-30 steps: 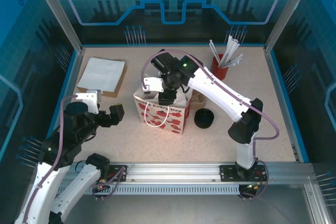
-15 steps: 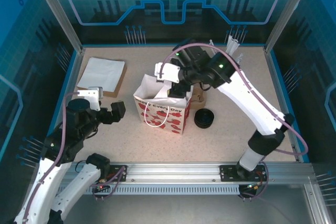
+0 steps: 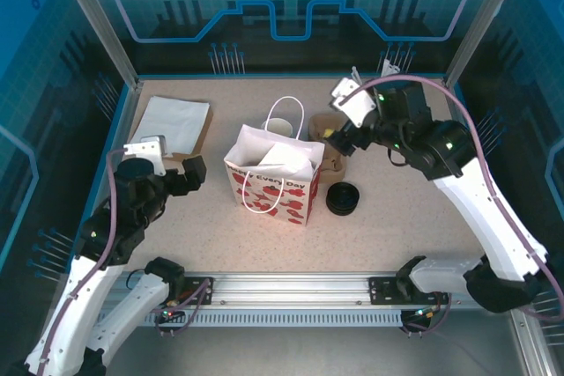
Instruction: Pack the takeout coffee
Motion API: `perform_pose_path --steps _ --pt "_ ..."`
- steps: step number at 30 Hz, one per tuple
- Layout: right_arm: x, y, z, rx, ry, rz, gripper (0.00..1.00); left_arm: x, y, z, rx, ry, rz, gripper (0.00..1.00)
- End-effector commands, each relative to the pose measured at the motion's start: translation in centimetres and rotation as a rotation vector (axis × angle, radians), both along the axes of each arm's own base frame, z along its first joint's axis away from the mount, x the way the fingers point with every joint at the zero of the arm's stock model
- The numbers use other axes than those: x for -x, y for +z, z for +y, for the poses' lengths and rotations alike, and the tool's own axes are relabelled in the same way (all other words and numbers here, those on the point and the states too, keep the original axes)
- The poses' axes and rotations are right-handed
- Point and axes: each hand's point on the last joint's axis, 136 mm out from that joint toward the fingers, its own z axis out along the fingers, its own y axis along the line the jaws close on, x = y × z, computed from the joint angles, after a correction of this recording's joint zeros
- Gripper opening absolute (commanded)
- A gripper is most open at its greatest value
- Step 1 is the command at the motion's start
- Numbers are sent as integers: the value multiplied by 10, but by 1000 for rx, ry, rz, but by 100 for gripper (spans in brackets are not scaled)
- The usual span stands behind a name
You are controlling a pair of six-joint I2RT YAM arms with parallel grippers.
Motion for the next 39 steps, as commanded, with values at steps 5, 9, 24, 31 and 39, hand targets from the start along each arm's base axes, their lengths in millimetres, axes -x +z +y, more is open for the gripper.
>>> perform_pose_path --steps 5,9,24,31,39 --pt "0 -10 -61 -209 -248 -12 100 -10 -11 5 2 56 -4 99" --pt "2 -25 -95 -263 -377 -21 100 -15 -17 3 0 57 11 99" --pt "3 -93 -172 -443 -680 -59 100 -28 -34 4 -51 53 54 99" --pt "-3 -171 -182 -421 -718 6 100 -37 -59 16 -34 73 86 99" --pt "-15 -223 -179 -444 -705 19 100 -48 -98 35 26 125 150 99"
